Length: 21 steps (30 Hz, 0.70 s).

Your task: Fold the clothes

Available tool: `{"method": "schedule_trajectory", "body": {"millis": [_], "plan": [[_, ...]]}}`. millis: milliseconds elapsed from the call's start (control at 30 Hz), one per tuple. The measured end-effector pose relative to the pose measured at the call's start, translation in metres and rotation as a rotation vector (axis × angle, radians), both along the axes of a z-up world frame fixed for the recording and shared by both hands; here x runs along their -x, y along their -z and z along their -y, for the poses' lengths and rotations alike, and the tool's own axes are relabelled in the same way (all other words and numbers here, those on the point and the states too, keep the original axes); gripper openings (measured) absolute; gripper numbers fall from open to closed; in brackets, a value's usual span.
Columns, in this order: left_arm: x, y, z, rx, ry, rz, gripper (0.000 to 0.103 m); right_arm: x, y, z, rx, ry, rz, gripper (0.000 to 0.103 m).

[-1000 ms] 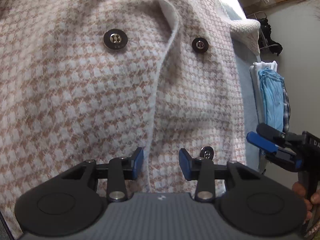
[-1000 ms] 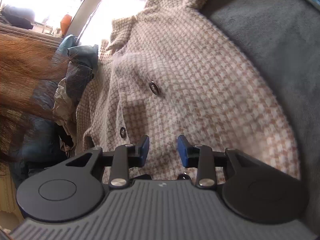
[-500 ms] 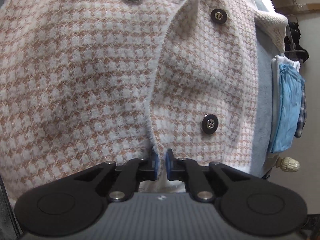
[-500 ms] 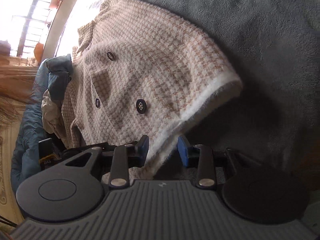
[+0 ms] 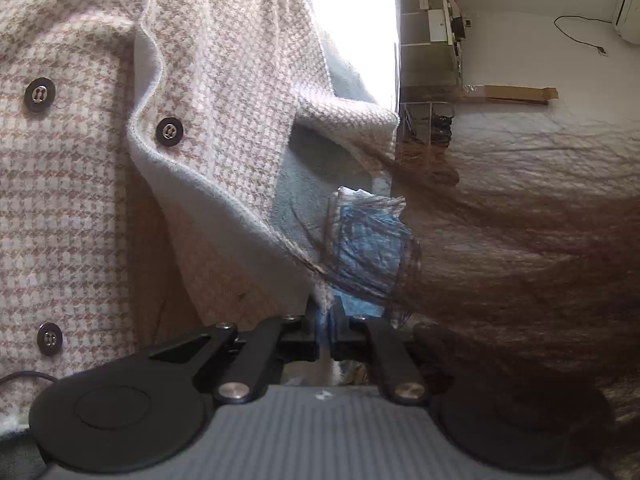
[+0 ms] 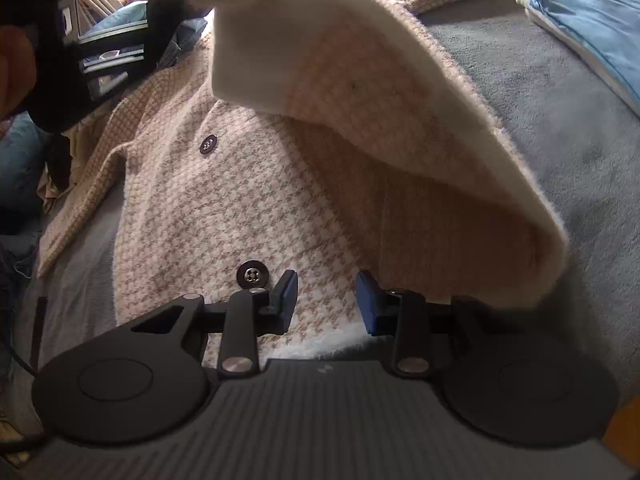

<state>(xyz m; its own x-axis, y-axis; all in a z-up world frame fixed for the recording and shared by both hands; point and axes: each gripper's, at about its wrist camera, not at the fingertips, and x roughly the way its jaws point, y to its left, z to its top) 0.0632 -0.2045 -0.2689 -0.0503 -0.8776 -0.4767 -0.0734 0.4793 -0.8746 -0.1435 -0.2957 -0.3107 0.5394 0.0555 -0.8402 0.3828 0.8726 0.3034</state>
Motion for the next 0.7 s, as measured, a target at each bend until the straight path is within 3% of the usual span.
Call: {"method": "schedule_trajectory", "body": {"millis": [233, 267, 300, 367, 700], "plan": [[0.019, 0.003, 0.001, -0.013, 0.034, -0.009, 0.004, -0.016, 0.036, 0.005, 0.013, -0.053, -0.087, 0.031], [0.022, 0.006, 0.001, -0.015, 0.033, -0.015, 0.004, -0.017, 0.036, 0.003, 0.018, -0.067, -0.093, 0.028], [0.025, 0.008, -0.001, -0.017, 0.031, -0.019, 0.004, -0.018, 0.035, 0.002, 0.018, -0.078, -0.097, 0.015], [0.028, 0.009, -0.004, -0.019, 0.029, -0.021, 0.004, -0.017, 0.031, 0.000, 0.004, -0.083, -0.096, 0.009], [0.030, 0.007, -0.011, -0.013, 0.013, -0.008, 0.004, 0.003, 0.024, 0.008, -0.057, -0.005, -0.097, 0.007]]}}
